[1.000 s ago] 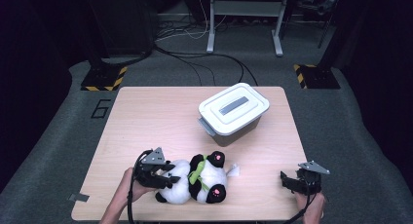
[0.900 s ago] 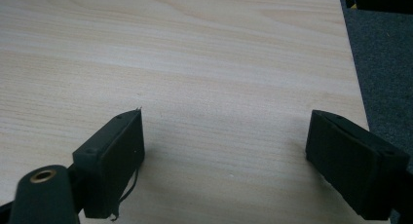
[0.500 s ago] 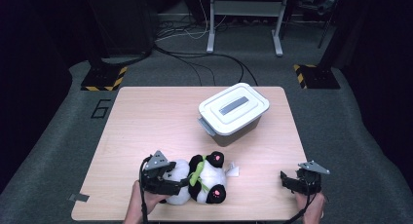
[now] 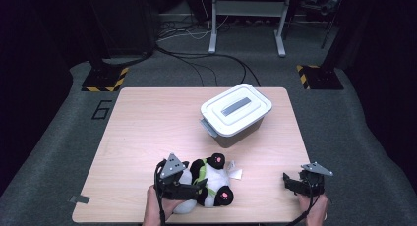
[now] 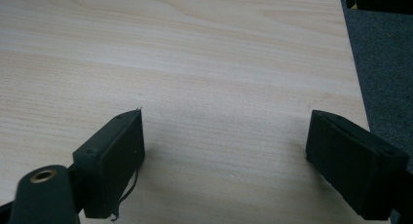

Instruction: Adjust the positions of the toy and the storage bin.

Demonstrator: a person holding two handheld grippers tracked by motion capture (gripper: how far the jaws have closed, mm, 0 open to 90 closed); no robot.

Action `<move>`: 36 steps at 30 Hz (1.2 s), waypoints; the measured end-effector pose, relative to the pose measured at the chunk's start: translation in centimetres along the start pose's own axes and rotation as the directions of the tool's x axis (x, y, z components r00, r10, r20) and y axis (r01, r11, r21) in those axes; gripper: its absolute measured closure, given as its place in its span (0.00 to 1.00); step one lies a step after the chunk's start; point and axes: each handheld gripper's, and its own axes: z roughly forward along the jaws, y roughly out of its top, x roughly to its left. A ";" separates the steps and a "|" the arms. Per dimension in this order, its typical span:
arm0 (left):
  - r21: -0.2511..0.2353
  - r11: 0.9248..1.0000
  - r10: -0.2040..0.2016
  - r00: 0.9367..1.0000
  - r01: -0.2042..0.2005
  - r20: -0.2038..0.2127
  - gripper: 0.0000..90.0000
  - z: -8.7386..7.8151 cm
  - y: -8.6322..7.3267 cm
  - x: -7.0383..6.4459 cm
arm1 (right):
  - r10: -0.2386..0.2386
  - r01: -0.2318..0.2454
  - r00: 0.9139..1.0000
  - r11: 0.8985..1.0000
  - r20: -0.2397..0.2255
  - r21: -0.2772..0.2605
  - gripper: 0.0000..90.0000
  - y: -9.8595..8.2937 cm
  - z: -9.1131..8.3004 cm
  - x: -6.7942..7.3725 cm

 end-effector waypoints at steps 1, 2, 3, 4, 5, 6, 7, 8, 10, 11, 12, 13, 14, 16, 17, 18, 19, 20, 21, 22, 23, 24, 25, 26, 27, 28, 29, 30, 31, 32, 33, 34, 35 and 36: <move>0.018 1.000 0.011 1.000 -0.011 0.004 0.18 0.4 0.0 -0.4 | 0.000 0.000 1.000 1.000 0.000 0.000 0.15 0.0 0.0 0.0; 0.032 0.999 0.018 1.000 -0.018 0.009 0.18 0.9 -0.2 -0.8 | 0.000 0.000 1.000 1.000 0.000 0.000 0.15 0.0 0.0 0.0; 0.049 0.998 0.025 1.000 -0.025 0.009 0.19 1.4 -0.3 -1.2 | 0.000 0.000 1.000 1.000 0.000 0.000 0.15 0.0 0.0 0.0; 0.061 0.998 0.025 1.000 -0.025 0.008 0.20 1.8 -0.4 -1.4 | 0.000 0.000 1.000 1.000 0.000 0.000 0.15 0.0 0.0 0.0; 0.080 0.997 0.019 1.000 -0.020 0.003 0.22 2.5 -0.7 -1.7 | 0.000 0.000 1.000 1.000 0.000 0.000 0.15 0.0 0.0 0.0; 0.090 0.996 0.016 1.000 -0.015 -0.009 0.23 2.8 -0.8 -1.7 | 0.000 0.000 1.000 1.000 0.000 0.000 0.15 0.0 0.0 0.0; 0.102 0.995 0.018 0.999 -0.013 -0.039 0.23 3.3 -1.1 -1.8 | 0.000 0.000 1.000 1.000 0.000 0.000 0.15 0.0 0.0 0.0; 0.108 0.994 0.023 0.998 -0.015 -0.065 0.24 3.5 -1.3 -1.8 | -0.001 0.001 1.000 1.000 0.000 0.000 0.15 0.0 0.0 0.0; 0.117 0.993 0.039 0.994 -0.027 -0.097 0.31 3.7 -1.8 -1.5 | -0.001 0.001 1.000 1.000 -0.001 0.000 0.15 0.0 0.0 0.0; 0.118 0.992 0.047 0.994 -0.035 -0.102 0.34 3.6 -1.9 -1.4 | -0.001 0.001 1.000 1.000 -0.002 0.000 0.15 0.0 0.0 0.0; 0.119 0.992 0.055 0.993 -0.042 -0.105 0.37 3.5 -1.9 -1.3 | -0.002 0.002 1.000 1.000 -0.003 0.000 0.15 0.0 0.0 0.0; 0.122 0.991 0.063 0.992 -0.049 -0.110 0.42 3.5 -1.9 -1.3 | -0.002 0.002 1.000 1.000 -0.003 0.000 0.15 0.0 0.0 0.0; 0.123 0.991 0.067 0.992 -0.053 -0.110 0.46 3.4 -1.9 -1.2 | -0.002 0.002 1.000 1.000 -0.003 0.000 0.15 0.0 0.0 0.0; 0.120 0.991 0.065 0.993 -0.052 -0.103 0.56 3.3 -1.9 -0.9 | -0.001 0.001 1.000 1.000 -0.002 0.000 0.15 0.0 0.0 0.0; 0.118 0.991 0.069 0.993 -0.057 -0.100 0.60 3.3 -2.0 -0.7 | -0.002 0.002 1.000 1.000 -0.002 0.000 0.15 0.0 0.0 0.0; 0.116 0.992 0.065 0.994 -0.054 -0.093 0.64 3.3 -2.0 -0.6 | -0.002 0.002 1.000 1.000 -0.002 0.000 0.15 0.0 0.0 0.0; 0.111 0.992 0.073 0.993 -0.062 -0.092 0.66 3.2 -2.1 -0.5 | -0.003 0.003 1.000 1.000 -0.002 -0.001 0.15 0.0 0.0 0.0; 0.111 0.991 0.080 0.993 -0.070 -0.088 0.68 3.1 -2.1 -0.5 | -0.001 0.001 1.000 1.000 -0.002 0.000 0.15 0.0 0.0 0.0; 0.111 0.991 0.090 0.992 -0.080 -0.086 0.70 3.0 -2.1 -0.5 | -0.002 0.002 1.000 1.000 -0.003 -0.001 0.16 0.0 0.0 0.0; 0.112 0.990 0.096 0.992 -0.086 -0.082 0.71 2.9 -2.1 -0.5 | -0.001 0.001 1.000 1.000 -0.002 0.000 0.16 0.0 0.0 0.0; 0.109 0.989 0.105 0.991 -0.096 -0.079 0.72 2.8 -2.1 -0.5 | -0.001 0.001 1.000 1.000 -0.002 0.000 0.16 0.0 0.0 0.0; 0.108 0.989 0.108 0.991 -0.100 -0.077 0.73 2.6 -2.2 -0.4 | -0.001 0.001 1.000 1.000 -0.002 0.000 0.16 0.0 0.0 0.0; 0.107 0.988 0.117 0.991 -0.108 -0.073 0.74 2.4 -2.2 -0.3 | -0.001 0.001 1.000 1.000 -0.002 0.000 0.16 0.0 0.0 0.0; 0.109 0.988 0.117 0.991 -0.110 -0.067 0.74 2.3 -2.2 -0.2 | -0.001 0.001 1.000 1.000 -0.002 0.000 0.16 0.0 0.0 0.0; 0.107 0.988 0.119 0.991 -0.112 -0.062 0.75 2.1 -2.2 0.0 | -0.001 0.001 1.000 1.000 -0.002 0.000 0.16 0.0 0.0 0.0; 0.106 0.988 0.119 0.991 -0.112 -0.059 0.75 1.9 -2.3 0.2 | -0.001 0.001 1.000 1.000 -0.002 0.000 0.16 0.0 0.0 0.0; 0.106 0.988 0.115 0.992 -0.108 -0.056 0.75 1.7 -2.3 0.3 | -0.001 0.001 1.000 1.000 -0.002 0.000 0.16 0.0 0.0 0.0; 0.108 0.988 0.115 0.992 -0.109 -0.057 0.76 1.5 -2.3 0.5 | -0.001 0.001 1.000 1.000 -0.002 0.000 0.16 0.0 0.0 0.0; 0.108 0.988 0.120 0.991 -0.113 -0.058 0.76 1.4 -2.3 0.6 | -0.001 0.001 1.000 1.000 -0.002 0.000 0.16 0.0 0.0 0.0; 0.110 0.988 0.118 0.991 -0.111 -0.059 0.76 1.2 -2.3 0.8 | -0.001 0.001 1.000 1.000 -0.002 0.000 0.16 0.0 0.0 0.0; 0.109 0.987 0.124 0.990 -0.117 -0.064 0.76 1.0 -2.3 1.0 | -0.001 0.001 1.000 1.000 -0.002 0.000 0.16 0.0 0.0 0.0; 0.110 0.987 0.124 0.990 -0.116 -0.066 0.77 0.9 -2.4 1.2 | -0.001 0.001 1.000 1.000 -0.002 0.000 0.16 0.0 0.0 0.0; 0.106 0.988 0.120 0.990 -0.112 -0.072 0.77 0.7 -2.4 1.3 | -0.001 0.001 1.000 1.000 -0.002 0.000 0.16 0.0 0.0 0.0; 0.105 0.988 0.122 0.989 -0.114 -0.077 0.77 0.5 -2.4 1.6 | -0.001 0.001 1.000 1.000 -0.002 0.000 0.16 0.0 0.0 0.0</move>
